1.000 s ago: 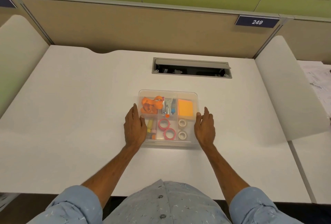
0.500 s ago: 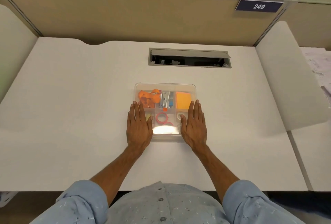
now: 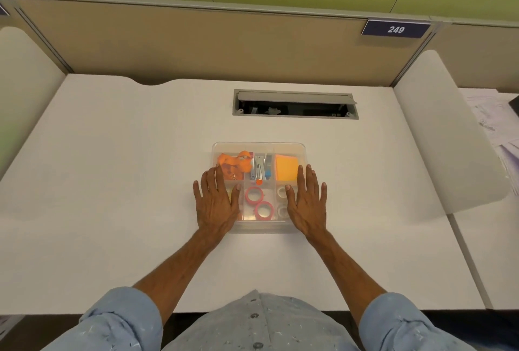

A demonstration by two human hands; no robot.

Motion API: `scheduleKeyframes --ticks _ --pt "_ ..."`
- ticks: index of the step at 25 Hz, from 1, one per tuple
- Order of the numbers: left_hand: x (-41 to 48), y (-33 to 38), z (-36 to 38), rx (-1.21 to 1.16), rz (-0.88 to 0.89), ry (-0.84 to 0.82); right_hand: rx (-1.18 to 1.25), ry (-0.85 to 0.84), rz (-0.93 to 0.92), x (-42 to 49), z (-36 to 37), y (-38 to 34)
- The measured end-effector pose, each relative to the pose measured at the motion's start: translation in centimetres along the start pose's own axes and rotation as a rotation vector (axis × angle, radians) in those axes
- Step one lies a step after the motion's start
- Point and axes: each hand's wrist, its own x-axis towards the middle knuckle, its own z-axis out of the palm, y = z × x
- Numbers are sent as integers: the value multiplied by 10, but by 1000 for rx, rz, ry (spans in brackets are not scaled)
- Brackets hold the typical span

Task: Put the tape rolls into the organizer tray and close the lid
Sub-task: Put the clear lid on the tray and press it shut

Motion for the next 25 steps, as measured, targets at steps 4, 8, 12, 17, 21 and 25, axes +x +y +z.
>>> scheduleKeyframes --ticks 4,8,12,17,21,25 --pt "25 4 -8 -1 16 -5 -9 50 -31 22 -8 -15" --pt "48 8 -9 -16 78 -44 -95 -31 -85 53 -16 -27" --pt "68 14 -6 -56 99 -101 -176 -77 -99 80 -22 -30" --pt "81 17 1 -54 94 -134 -194 -69 -84 92 -15 -32" --pt "82 17 11 25 93 -119 -139 -58 -77 95 -8 -26" --pt "85 15 18 69 92 -113 -74 -51 -61 100 -2 -25"
